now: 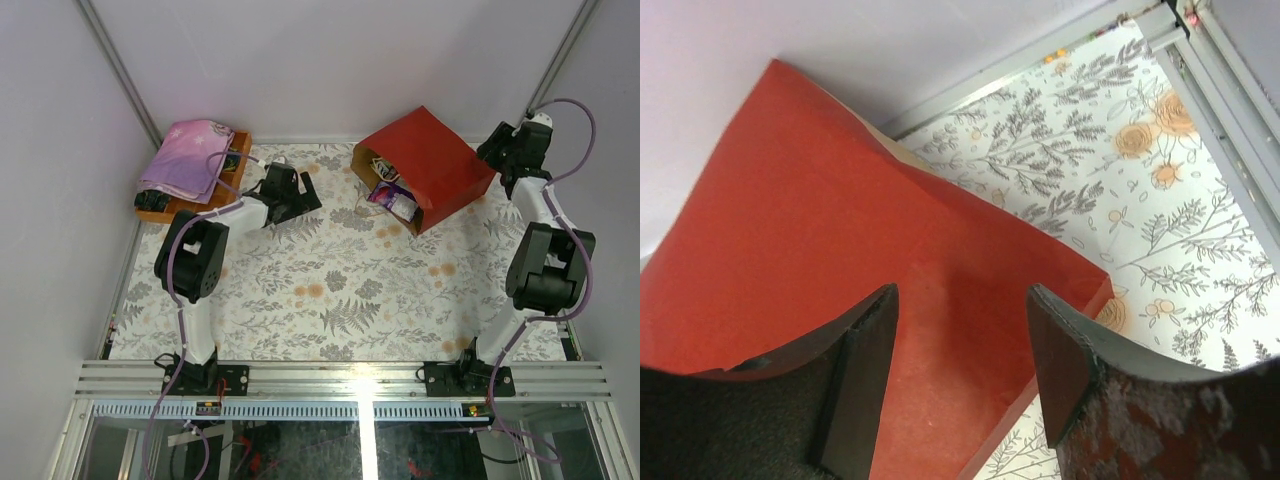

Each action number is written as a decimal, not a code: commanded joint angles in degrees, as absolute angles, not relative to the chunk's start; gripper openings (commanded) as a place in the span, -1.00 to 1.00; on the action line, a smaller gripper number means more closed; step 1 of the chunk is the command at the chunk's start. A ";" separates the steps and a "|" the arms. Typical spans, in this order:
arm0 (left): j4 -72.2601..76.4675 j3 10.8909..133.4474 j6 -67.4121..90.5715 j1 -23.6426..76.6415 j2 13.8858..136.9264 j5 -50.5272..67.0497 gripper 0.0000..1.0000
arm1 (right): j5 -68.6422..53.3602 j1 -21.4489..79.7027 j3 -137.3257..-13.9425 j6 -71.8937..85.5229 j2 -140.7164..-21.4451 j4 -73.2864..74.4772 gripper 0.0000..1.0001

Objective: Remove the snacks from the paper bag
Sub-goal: Adjust the paper bag at the center of the board.

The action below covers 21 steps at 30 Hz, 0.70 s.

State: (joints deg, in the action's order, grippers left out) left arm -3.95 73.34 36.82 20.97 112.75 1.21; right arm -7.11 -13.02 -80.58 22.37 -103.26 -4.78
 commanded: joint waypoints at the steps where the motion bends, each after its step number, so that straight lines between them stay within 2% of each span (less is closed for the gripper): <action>1: -2.82 72.47 36.30 21.32 109.70 0.00 0.99 | -5.80 -12.65 -79.21 21.97 -104.43 -5.47 0.20; 8: -2.97 72.38 36.35 21.44 109.34 0.15 0.99 | -8.31 -12.65 -78.17 23.51 -108.83 -6.80 0.17; 14: -3.09 72.17 36.27 21.45 108.96 -0.39 0.99 | -10.91 -12.58 -77.92 23.71 -104.68 -6.64 0.20; 17: -2.50 71.79 36.67 21.60 109.25 -0.27 0.99 | -14.45 -10.97 -76.90 23.50 -99.31 -7.17 0.39; 21: -1.69 72.05 37.35 22.41 110.22 -0.04 0.99 | -16.31 -2.38 -74.19 16.25 -90.14 -6.18 0.81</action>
